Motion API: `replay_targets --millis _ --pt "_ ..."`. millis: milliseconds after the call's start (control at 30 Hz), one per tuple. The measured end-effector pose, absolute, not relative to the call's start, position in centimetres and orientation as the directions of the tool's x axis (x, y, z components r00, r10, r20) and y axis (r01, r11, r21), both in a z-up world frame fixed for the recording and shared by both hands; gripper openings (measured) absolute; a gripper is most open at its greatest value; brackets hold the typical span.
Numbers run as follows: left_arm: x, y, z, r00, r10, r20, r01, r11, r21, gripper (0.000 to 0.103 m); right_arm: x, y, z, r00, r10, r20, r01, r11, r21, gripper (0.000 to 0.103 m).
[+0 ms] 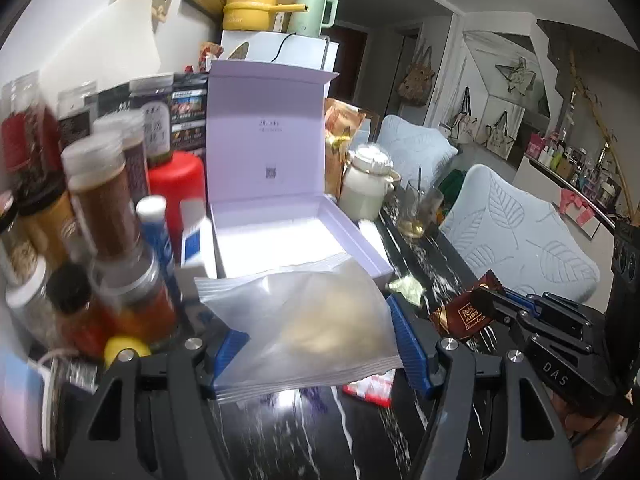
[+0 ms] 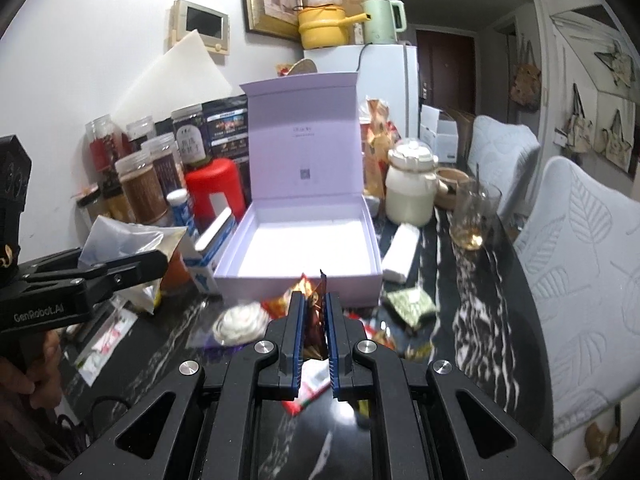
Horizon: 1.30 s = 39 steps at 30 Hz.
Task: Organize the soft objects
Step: 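Carry the zip bag toward the lavender box while the right tool drops the candy inside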
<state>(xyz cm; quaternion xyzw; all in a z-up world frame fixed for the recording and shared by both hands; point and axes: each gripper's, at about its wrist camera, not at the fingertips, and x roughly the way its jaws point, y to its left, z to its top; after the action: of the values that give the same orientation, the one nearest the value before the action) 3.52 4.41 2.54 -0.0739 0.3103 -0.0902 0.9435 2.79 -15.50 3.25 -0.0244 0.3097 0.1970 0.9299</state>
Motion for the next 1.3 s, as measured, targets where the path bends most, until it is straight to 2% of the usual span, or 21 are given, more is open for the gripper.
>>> replay_targets --millis 467,867,1033,1300 --pt "10.9 5.0 3.5 0.799 -0.237 -0.552 0.136 0.967 -0.217 0.066 10.0 -14.6 5.1 0.756 0.361 -0.546 -0.394 0.917 0.06 0.01" --pt "17.7 5.2 5.1 0.832 -0.207 -0.515 0.142 0.976 -0.162 0.066 16.5 -13.4 6.9 0.788 0.369 -0.493 -0.42 0.908 0.009 0.01" --pt "20.8 5.4 4.8 0.823 -0.221 -0.524 0.148 0.973 -0.179 0.066 19.4 -13.0 7.0 0.796 0.372 -0.478 -0.417 0.909 0.013 0.01" --pt "24.8 5.3 2.8 0.805 -0.176 -0.566 0.111 0.983 -0.148 0.066 23.3 -12.2 6.4 0.778 0.406 -0.479 -0.435 0.899 0.054 0.01"
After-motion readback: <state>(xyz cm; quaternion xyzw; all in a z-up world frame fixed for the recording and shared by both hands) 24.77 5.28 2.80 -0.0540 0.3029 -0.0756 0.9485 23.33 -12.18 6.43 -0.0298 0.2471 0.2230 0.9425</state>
